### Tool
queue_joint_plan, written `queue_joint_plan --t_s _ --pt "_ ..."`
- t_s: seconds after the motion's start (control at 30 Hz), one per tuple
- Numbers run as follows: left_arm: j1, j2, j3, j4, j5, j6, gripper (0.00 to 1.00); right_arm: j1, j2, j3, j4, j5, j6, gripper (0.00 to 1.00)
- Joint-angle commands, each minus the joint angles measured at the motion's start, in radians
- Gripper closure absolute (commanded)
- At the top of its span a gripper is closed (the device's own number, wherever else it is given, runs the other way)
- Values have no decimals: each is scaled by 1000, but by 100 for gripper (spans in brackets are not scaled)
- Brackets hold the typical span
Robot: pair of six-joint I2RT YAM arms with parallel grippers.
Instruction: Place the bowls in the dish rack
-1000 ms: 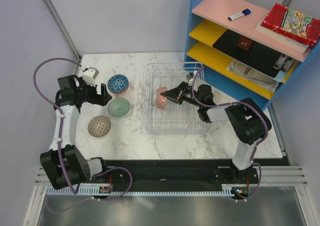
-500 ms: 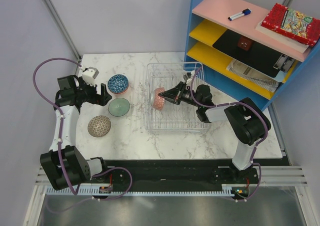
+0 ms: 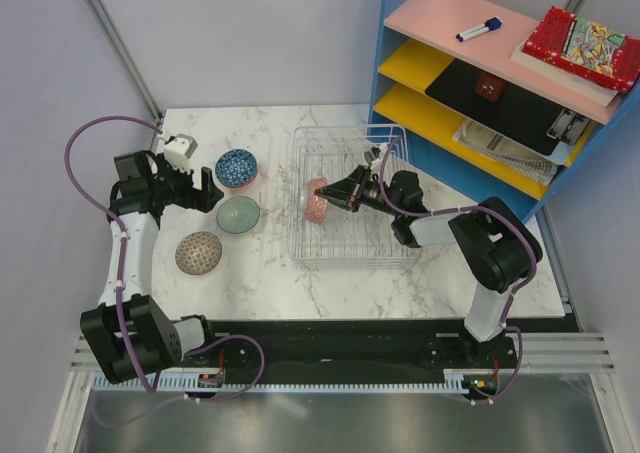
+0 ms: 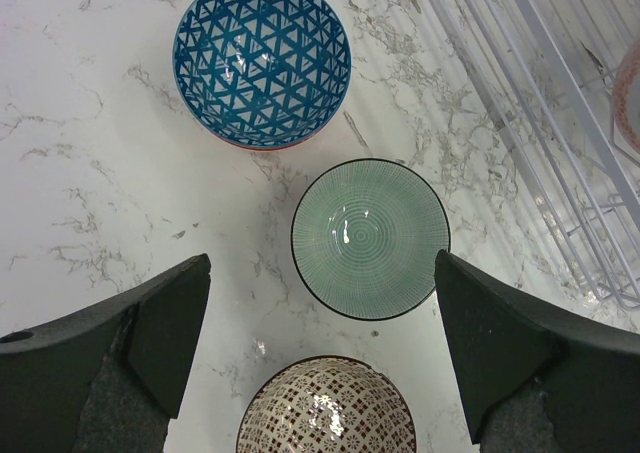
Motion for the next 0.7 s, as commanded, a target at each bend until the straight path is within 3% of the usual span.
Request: queue_joint_plan --t_s 0.0,0.67 --pt "6 -26 21 17 14 24 0 -11 -45 -13 5 8 -37 100" --pt "5 -19 30 18 9 32 0 -9 -10 -38 -113 36 -128 100"
